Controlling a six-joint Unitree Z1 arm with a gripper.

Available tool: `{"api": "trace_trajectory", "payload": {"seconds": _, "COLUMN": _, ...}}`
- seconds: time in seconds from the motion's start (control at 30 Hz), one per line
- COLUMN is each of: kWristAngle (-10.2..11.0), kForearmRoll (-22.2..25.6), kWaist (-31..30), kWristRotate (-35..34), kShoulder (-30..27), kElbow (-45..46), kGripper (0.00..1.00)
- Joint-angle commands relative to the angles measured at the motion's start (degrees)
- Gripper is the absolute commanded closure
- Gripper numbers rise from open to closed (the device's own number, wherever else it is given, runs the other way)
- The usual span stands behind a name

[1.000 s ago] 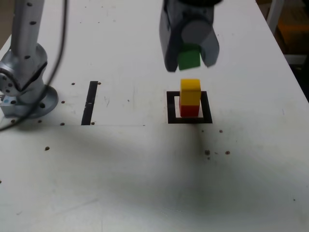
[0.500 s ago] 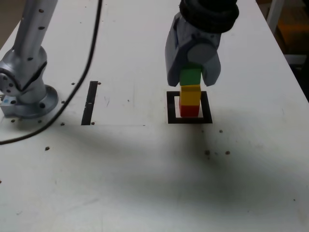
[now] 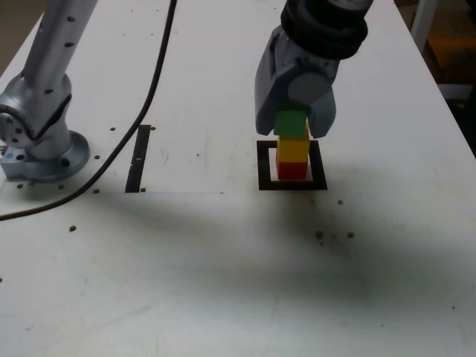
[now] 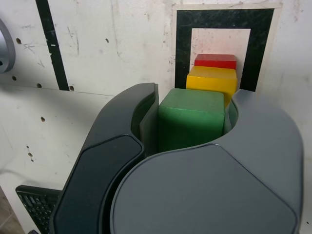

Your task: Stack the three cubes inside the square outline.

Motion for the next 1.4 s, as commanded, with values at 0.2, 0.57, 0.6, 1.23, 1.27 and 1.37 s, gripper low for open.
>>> {"api": "trace_trajectory", "payload": {"seconds": 0.2, "kWristAngle": 0.04, "kForearmRoll": 0.71, "kWaist": 0.40, "kWristRotate": 0.72, "kShoulder": 0.91, "kElbow": -0.56, "kGripper": 0.60}}
{"api": "trace_trajectory", "payload": {"seconds": 0.57, "kWristAngle": 0.00, "kForearmRoll": 0.54, "kWaist": 0.52, "kWristRotate": 0.83, "kShoulder": 1.02, "kElbow": -0.17, "kGripper": 0.27}}
{"api": "trace_trajectory", "payload": {"seconds": 0.6, "kWristAngle": 0.00, "kForearmRoll": 0.53, "kWaist": 0.52, "kWristRotate": 0.84, "kShoulder": 1.02, "kElbow": -0.16, "kGripper": 0.26}}
{"api": "trace_trajectory", "payload": {"seconds": 1.23, "kWristAngle": 3.44, "kForearmRoll": 1.01, "kWaist": -1.14, "kWristRotate": -1.38, "kShoulder": -10.54, "kElbow": 2.82, "kGripper": 0.00}}
{"api": "trace_trajectory", "payload": {"seconds": 1.27, "kWristAngle": 3.93, "kForearmRoll": 1.02, "kWaist": -1.49, "kWristRotate": -1.40, "kShoulder": -12.15, "kElbow": 3.21, "kGripper": 0.00}}
{"api": "trace_trajectory", "payload": {"seconds": 1.37, "kWristAngle": 5.16, "kForearmRoll": 1.02, "kWaist": -2.27, "kWristRotate": -1.38, "kShoulder": -17.27, "kElbow": 5.90, "kGripper": 0.00}}
